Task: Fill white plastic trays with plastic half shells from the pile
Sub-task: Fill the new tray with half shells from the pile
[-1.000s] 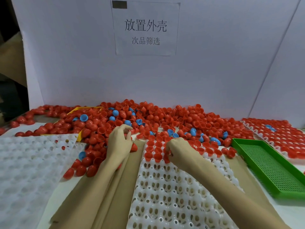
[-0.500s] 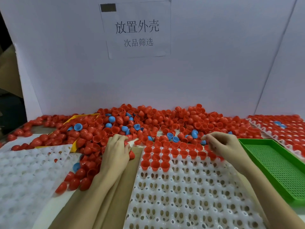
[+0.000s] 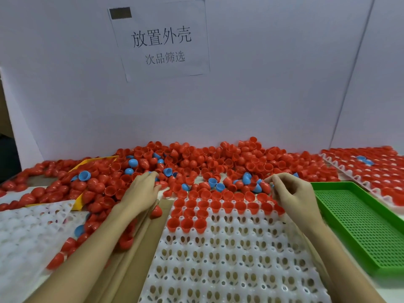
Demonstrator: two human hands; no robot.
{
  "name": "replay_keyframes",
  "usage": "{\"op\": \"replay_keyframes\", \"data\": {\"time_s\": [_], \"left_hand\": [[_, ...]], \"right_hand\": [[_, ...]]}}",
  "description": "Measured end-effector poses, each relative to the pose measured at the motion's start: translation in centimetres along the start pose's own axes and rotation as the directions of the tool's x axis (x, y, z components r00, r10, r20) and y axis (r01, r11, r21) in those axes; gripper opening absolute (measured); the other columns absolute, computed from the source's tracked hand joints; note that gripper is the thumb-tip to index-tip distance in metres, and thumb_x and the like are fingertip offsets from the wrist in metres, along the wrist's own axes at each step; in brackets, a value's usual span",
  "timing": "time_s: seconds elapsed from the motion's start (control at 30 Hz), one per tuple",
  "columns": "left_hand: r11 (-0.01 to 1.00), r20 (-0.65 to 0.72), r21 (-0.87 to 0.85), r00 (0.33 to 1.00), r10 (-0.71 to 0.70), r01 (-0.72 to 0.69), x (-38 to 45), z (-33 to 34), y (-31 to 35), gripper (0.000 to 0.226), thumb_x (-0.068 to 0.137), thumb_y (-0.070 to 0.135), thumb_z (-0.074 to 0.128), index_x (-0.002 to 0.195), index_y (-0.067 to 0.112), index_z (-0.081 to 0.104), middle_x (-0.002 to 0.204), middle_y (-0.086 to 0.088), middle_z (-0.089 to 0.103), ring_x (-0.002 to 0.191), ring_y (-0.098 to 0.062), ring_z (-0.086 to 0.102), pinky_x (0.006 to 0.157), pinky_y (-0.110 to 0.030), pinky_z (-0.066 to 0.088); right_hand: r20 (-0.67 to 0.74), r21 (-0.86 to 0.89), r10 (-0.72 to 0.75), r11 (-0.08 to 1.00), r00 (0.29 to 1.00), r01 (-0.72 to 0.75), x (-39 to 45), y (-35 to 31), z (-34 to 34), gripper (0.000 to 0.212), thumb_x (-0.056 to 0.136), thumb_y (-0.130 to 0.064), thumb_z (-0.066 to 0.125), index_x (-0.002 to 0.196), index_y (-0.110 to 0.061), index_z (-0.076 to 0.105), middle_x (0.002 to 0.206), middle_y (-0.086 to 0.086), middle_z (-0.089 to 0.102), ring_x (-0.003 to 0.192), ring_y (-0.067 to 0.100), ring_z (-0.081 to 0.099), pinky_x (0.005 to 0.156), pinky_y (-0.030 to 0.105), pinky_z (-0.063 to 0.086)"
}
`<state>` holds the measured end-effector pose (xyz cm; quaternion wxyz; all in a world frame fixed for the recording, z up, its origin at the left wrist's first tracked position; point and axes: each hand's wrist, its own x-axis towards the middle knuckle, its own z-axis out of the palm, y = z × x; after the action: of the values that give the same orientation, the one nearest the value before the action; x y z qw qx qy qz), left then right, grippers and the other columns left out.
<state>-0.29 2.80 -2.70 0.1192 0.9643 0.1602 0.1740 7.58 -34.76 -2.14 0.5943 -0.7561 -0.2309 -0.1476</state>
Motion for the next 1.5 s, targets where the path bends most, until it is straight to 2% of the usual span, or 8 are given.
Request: {"op": "replay_keyframes", "data": {"time_s": [0.23, 0.4, 0.53, 0.7, 0.93, 1.2, 1.37, 1.5], "left_hand": [[0.989, 0.031, 0.148, 0.999, 0.025, -0.029, 2.2, 0.1, -0.6, 0.023, 0.091, 0.030, 0.075, 0.105, 0.017, 0.063, 0.109, -0.002, 0.067, 0.096, -0.020, 0.063, 0.075, -0.033, 0.052], [0.861, -0.058, 0.508, 0.995, 0.078, -0.038, 2.0, -0.1, -0.1, 0.027, 0.097, 0.013, 0.057, 0.123, 0.014, 0.060, 0.126, -0.006, 0.058, 0.118, -0.026, 0.053, 0.092, -0.034, 0.045], [0.921, -0.073, 0.330, 0.967, 0.243, -0.206, 2.3, 0.1, 1.2, 0.040, 0.097, 0.013, 0.060, 0.136, 0.010, 0.055, 0.134, -0.008, 0.054, 0.123, -0.025, 0.052, 0.094, -0.036, 0.050], [0.923, 0.105, 0.094, 0.926, 0.363, -0.372, 4.0, 1.3, 3.5, 0.051, 0.103, 0.003, 0.050, 0.151, 0.020, 0.046, 0.153, 0.000, 0.045, 0.135, -0.019, 0.048, 0.104, -0.034, 0.049], [0.825, 0.431, 0.286, 0.835, 0.343, -0.487, 6.3, 1.8, 4.6, 0.039, 0.106, 0.013, 0.045, 0.140, 0.031, 0.048, 0.143, 0.007, 0.053, 0.127, -0.017, 0.044, 0.096, -0.034, 0.044], [0.840, 0.040, 0.292, 0.883, 0.468, -0.458, 4.4, 2.0, 4.7, 0.038, 0.098, 0.004, 0.053, 0.130, 0.021, 0.063, 0.120, 0.004, 0.064, 0.104, -0.019, 0.059, 0.084, -0.029, 0.042], [0.946, -0.185, -0.099, 0.940, 0.287, -0.308, 1.7, 1.2, 5.4, 0.026, 0.093, -0.004, 0.061, 0.110, 0.013, 0.071, 0.108, 0.003, 0.063, 0.102, -0.014, 0.060, 0.088, -0.032, 0.054], [0.858, -0.270, -0.439, 0.950, 0.157, -0.267, -2.1, -0.2, 8.3, 0.010, 0.088, 0.015, 0.079, 0.095, 0.021, 0.075, 0.096, 0.012, 0.068, 0.091, -0.004, 0.064, 0.082, -0.024, 0.056]], "right_hand": [[0.026, -0.126, -0.042, 0.991, 0.999, 0.045, -0.4, -0.3, 0.6, 0.022, 0.105, -0.016, 0.060, 0.091, -0.021, 0.077, 0.062, -0.004, 0.065, 0.051, 0.004, 0.054, 0.051, 0.015, 0.041], [0.021, -0.162, -0.079, 0.983, 0.997, 0.081, -0.6, -0.7, 0.7, 0.021, 0.105, -0.015, 0.061, 0.091, -0.019, 0.076, 0.062, -0.009, 0.066, 0.051, 0.006, 0.055, 0.050, 0.017, 0.043], [0.041, -0.157, -0.087, 0.983, 0.995, 0.092, -0.8, -1.0, 1.1, 0.020, 0.104, -0.013, 0.061, 0.092, -0.016, 0.077, 0.064, -0.022, 0.066, 0.053, 0.002, 0.058, 0.053, 0.013, 0.043], [0.065, -0.185, -0.090, 0.978, 0.994, 0.101, -1.0, -1.1, 1.3, 0.020, 0.104, -0.013, 0.061, 0.092, -0.016, 0.077, 0.061, -0.017, 0.065, 0.049, 0.005, 0.056, 0.050, 0.016, 0.044], [0.070, -0.192, -0.076, 0.977, 0.995, 0.088, -0.8, -0.6, 1.2, 0.021, 0.105, -0.015, 0.062, 0.091, -0.019, 0.077, 0.059, -0.013, 0.064, 0.047, 0.006, 0.053, 0.048, 0.018, 0.042], [0.073, -0.195, -0.090, 0.975, 0.993, 0.103, -0.9, -1.1, 1.2, 0.022, 0.104, -0.011, 0.062, 0.089, -0.017, 0.077, 0.058, -0.015, 0.064, 0.048, 0.005, 0.055, 0.049, 0.014, 0.041], [0.069, -0.199, -0.084, 0.975, 0.994, 0.096, -1.0, -1.3, 1.1, 0.022, 0.103, -0.012, 0.062, 0.089, -0.017, 0.078, 0.061, -0.020, 0.065, 0.048, 0.005, 0.055, 0.049, 0.013, 0.040], [0.068, -0.157, -0.076, 0.984, 0.995, 0.086, -1.0, -1.7, 1.0, 0.023, 0.103, -0.013, 0.063, 0.088, -0.020, 0.078, 0.061, -0.012, 0.067, 0.048, 0.006, 0.056, 0.049, 0.013, 0.041]]}}
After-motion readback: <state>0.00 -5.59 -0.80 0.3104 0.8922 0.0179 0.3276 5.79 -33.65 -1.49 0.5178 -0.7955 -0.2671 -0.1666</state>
